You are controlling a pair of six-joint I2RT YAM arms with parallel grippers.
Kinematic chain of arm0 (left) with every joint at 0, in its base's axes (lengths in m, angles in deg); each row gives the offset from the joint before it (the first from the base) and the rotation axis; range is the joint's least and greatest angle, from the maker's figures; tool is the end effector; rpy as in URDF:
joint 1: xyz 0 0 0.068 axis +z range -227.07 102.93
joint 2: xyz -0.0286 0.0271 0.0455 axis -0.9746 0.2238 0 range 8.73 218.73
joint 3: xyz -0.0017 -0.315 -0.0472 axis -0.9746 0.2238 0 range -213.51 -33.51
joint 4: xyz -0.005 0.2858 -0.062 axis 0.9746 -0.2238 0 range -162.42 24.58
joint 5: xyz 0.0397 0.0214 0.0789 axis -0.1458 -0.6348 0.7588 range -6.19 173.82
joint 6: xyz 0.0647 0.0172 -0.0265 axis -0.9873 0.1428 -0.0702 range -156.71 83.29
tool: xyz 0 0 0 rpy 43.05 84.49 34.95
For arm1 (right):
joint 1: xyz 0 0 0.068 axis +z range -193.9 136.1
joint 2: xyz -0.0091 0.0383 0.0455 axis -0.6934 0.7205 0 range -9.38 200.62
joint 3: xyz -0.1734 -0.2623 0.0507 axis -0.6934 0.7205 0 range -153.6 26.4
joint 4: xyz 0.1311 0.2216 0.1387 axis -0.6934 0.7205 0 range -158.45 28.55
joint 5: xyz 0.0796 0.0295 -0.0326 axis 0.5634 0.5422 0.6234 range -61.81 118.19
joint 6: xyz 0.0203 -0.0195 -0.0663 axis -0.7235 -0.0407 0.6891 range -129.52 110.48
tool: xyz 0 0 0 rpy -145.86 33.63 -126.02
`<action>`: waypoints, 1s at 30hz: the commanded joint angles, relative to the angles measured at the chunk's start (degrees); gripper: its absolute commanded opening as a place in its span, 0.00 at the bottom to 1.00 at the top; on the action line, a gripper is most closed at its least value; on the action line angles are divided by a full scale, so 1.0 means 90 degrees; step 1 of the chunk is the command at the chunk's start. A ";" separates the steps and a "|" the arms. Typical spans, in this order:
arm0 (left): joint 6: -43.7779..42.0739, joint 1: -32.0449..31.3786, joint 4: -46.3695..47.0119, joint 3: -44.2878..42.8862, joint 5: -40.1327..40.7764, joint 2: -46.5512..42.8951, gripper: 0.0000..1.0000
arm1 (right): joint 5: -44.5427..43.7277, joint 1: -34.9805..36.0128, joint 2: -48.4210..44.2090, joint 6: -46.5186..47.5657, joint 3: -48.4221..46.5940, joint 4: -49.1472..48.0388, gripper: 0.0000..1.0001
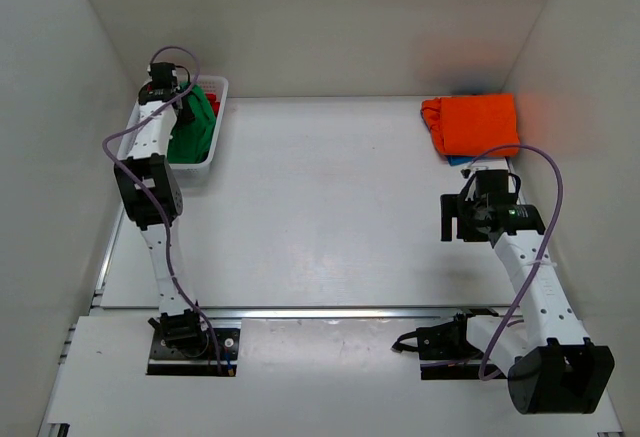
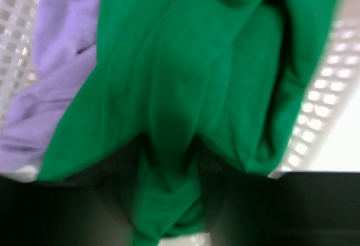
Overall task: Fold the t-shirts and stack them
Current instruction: Grab crumpled tshirt from bin with the left arm, then move the tshirt to the center of the board
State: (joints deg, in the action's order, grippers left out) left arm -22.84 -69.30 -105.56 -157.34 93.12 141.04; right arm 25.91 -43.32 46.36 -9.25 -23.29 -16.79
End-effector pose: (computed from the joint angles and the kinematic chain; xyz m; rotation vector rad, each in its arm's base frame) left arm 0.5940 0.0908 0.2623 -0.5248 2.3520 0.1473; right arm 0.1990 -0.0004 0.2880 -0.0042 2.5776 -0.0491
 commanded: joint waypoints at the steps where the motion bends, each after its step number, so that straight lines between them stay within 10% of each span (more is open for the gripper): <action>1: -0.0154 0.0006 -0.0071 -0.0449 0.0149 0.0152 0.39 | 0.0068 -0.0180 0.0046 0.0126 0.0014 -0.0183 0.76; 3: -0.0096 -0.0004 -0.0256 -0.0751 0.0178 0.0241 0.00 | 0.0078 -0.0182 0.0124 0.0145 0.0013 -0.0154 0.76; 13: 0.0002 -0.0744 0.0454 -0.0188 0.0970 -0.2986 0.00 | 0.0000 -0.0162 -0.0031 0.0126 0.0052 -0.0203 0.75; 21: 0.0714 -0.2803 0.0876 0.1316 -0.0796 -0.5774 0.00 | 0.0048 -0.0269 -0.0403 0.0155 0.0072 -0.0232 0.75; 30: 0.1945 -0.2827 0.1142 0.3747 -0.3542 -0.6841 0.00 | 0.0058 -0.0084 -0.0579 0.0174 0.0072 -0.0173 0.75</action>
State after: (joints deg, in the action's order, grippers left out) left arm -8.52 -95.18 -90.13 -129.89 69.68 73.07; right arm 26.34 -44.98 42.34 -8.22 -22.68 -17.45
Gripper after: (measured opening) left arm 0.137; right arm 0.751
